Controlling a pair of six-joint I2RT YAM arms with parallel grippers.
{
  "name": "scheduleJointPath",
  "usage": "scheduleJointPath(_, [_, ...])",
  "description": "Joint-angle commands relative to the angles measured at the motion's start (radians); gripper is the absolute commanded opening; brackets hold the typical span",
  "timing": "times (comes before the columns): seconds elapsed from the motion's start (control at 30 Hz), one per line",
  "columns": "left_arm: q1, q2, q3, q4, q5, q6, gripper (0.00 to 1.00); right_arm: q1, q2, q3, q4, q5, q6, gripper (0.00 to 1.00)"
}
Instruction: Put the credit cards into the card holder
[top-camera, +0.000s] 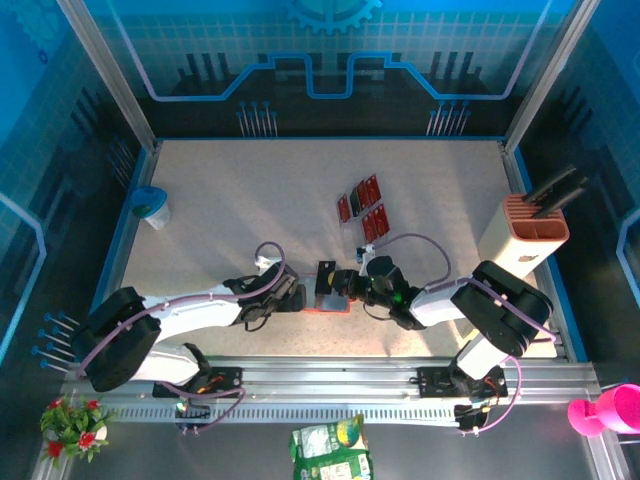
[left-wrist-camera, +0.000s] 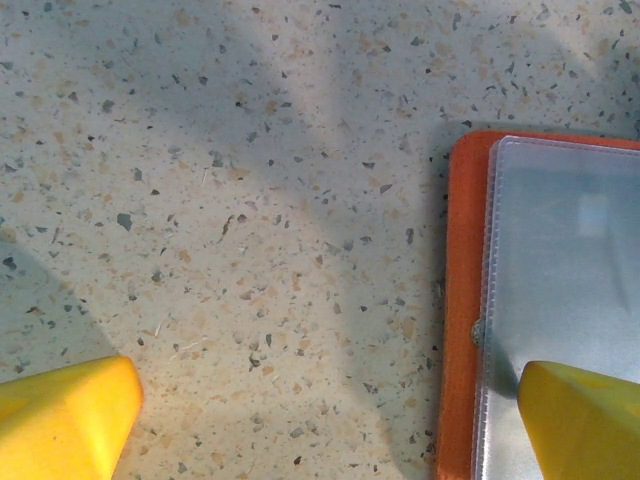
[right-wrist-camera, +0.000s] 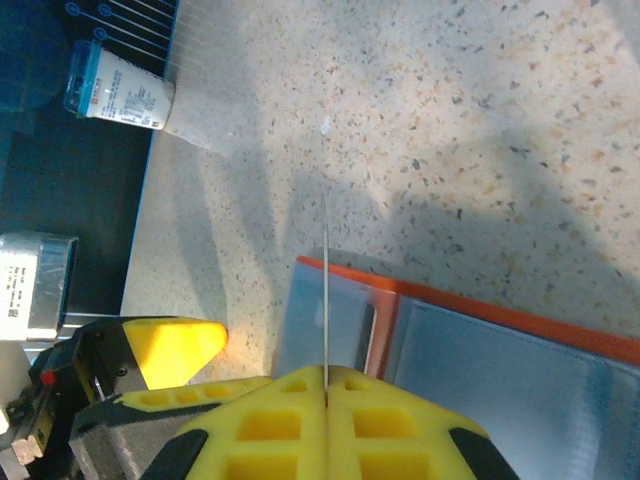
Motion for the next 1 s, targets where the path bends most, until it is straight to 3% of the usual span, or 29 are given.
scheduleJointPath(0.0, [0.003,0.016,-0.037,-0.046,-0.007,-0.024,0.99,-0.004,0.007,0.017,-0.001,0.032,-0.016,0.00])
scheduleJointPath(0.97, [0.003,0.015,-0.041,-0.030,-0.001,-0.019,0.99,0.004,0.080,-0.024,0.067,0.084,0.032,0.00])
